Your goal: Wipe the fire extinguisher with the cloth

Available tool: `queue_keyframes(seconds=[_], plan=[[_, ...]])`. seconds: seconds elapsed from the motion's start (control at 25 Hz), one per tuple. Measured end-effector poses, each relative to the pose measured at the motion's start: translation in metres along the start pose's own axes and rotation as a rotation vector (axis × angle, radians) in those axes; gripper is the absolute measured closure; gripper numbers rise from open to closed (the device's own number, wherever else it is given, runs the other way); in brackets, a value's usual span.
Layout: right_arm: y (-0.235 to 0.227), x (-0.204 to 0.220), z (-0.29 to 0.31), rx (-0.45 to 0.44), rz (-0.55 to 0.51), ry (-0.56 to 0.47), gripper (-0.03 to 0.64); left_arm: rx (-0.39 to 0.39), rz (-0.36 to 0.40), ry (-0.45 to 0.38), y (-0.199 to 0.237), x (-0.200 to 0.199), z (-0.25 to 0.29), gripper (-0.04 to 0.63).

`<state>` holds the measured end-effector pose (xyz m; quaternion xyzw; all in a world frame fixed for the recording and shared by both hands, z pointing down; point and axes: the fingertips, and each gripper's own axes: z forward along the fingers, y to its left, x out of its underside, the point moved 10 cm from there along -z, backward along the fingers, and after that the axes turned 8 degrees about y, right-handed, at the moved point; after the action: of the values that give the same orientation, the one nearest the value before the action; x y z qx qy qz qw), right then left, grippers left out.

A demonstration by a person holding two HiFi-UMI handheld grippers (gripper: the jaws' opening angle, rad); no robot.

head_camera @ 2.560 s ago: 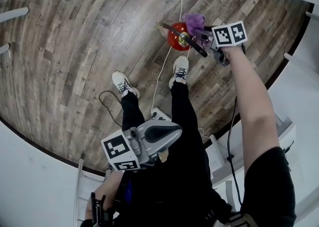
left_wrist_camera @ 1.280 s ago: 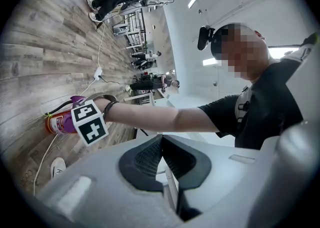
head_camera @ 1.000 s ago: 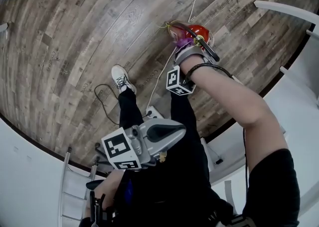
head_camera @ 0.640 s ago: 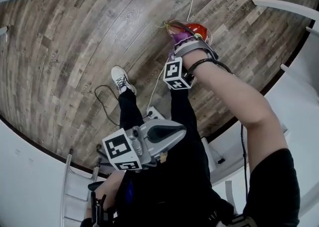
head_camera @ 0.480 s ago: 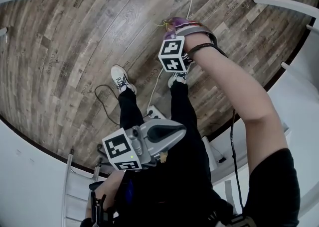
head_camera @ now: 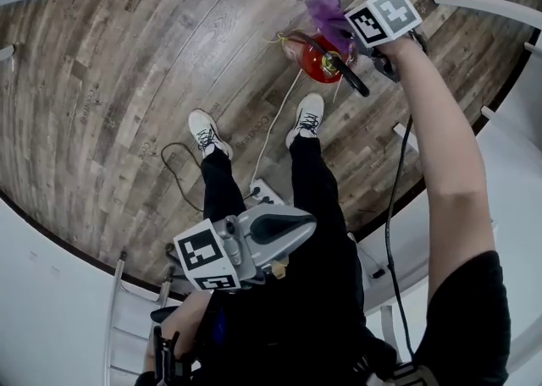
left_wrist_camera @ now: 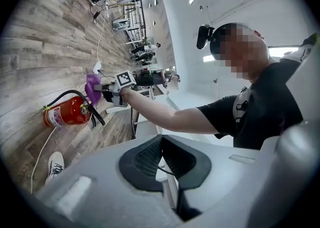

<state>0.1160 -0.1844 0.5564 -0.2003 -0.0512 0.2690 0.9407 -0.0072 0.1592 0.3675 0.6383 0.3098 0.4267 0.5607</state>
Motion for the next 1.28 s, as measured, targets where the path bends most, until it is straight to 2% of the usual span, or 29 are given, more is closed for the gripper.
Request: queue_keyframes(seconds=[0.12, 0.28, 0.44, 0.68, 0.84, 0.96, 1.08, 1.28], plan=[[-0.031, 0.035, -0.016, -0.094, 0.136, -0.105, 0.552, -0.011, -0.006, 0.028, 0.008, 0.001, 0.001, 0.598], [-0.055, 0.084, -0.016, -0.271, 0.198, -0.170, 0.552, 0.023, 0.000, 0.112, 0.012, 0.005, 0.031, 0.598], [-0.065, 0.117, 0.010, -0.431, 0.270, -0.222, 0.552, 0.047, -0.015, 0.182, 0.013, 0.014, 0.050, 0.598], [-0.075, 0.130, 0.048, -0.506, 0.323, -0.275, 0.551, 0.075, -0.032, 0.236, 0.027, 0.028, 0.067, 0.598], [-0.089, 0.132, 0.065, -0.619, 0.407, -0.378, 0.551, 0.120, -0.043, 0.258, 0.046, 0.035, 0.077, 0.598], [-0.100, 0.138, 0.093, -0.691, 0.447, -0.398, 0.552, 0.129, -0.056, 0.251, 0.065, 0.034, 0.078, 0.598], [-0.111, 0.143, 0.125, -0.702, 0.471, -0.405, 0.552, 0.130, -0.077, 0.245, 0.089, 0.034, 0.078, 0.598], [-0.137, 0.152, 0.192, -0.544, 0.510, -0.367, 0.552, 0.128, -0.101, 0.248, 0.136, 0.040, 0.070, 0.598]])
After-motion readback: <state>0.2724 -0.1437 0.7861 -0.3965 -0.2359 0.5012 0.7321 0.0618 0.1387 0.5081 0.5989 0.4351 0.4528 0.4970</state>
